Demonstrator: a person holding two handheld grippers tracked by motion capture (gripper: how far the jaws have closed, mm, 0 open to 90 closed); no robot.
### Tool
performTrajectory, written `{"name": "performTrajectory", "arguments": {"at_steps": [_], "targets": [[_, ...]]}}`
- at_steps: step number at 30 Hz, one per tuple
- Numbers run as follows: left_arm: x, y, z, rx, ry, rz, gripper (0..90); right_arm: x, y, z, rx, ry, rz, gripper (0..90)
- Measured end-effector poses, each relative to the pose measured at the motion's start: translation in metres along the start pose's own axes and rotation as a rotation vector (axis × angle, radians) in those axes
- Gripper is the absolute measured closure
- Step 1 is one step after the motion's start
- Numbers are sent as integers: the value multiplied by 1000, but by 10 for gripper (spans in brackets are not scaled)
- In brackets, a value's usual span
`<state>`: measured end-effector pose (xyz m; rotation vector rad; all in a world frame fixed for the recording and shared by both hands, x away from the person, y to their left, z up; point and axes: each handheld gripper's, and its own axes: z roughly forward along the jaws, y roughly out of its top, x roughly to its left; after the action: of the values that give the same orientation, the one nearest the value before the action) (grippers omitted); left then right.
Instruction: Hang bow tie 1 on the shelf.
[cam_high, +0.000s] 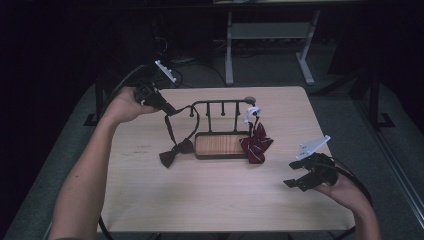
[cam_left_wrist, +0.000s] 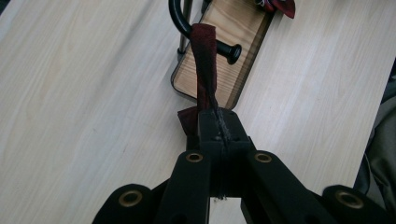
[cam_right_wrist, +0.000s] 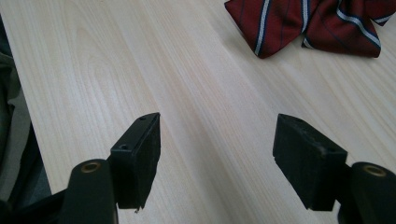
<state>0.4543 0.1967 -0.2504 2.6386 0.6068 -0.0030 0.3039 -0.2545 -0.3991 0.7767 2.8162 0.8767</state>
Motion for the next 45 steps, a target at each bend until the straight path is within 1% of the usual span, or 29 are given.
{"name": "performTrajectory", "arguments": {"at_steps": [5,7,10,15,17,26,32,33,35,38,43,45], "targets": [[3,-2,0,9,4,-11,893,0,0,0,0,0,2,318],[4,-2,2,23,13,-10,892,0,0,1,4,-3,-5,318],[3,-1,3,28,24,-16,885,0,1,2,7,2,0,318],[2,-1,3,25,22,-18,830,0,0,1,2,-5,-4,318],[2,-2,2,27,17,-13,829,0,0,0,0,-2,2,318],[-4,-6,2,28,-1,10,813,0,0,1,5,-3,0,318],[-8,-11,6,21,7,21,798,-1,-1,2,0,-4,10,318],[-9,-13,8,24,1,27,798,-1,-1,2,0,-4,8,318],[-10,-14,10,44,11,24,798,-1,0,5,6,-2,5,318],[-12,-19,11,30,4,28,797,0,1,6,9,0,13,318],[-17,-24,10,20,3,34,784,0,2,5,6,-3,5,317],[-20,-25,10,31,8,41,774,0,1,5,6,-4,8,317]]}}
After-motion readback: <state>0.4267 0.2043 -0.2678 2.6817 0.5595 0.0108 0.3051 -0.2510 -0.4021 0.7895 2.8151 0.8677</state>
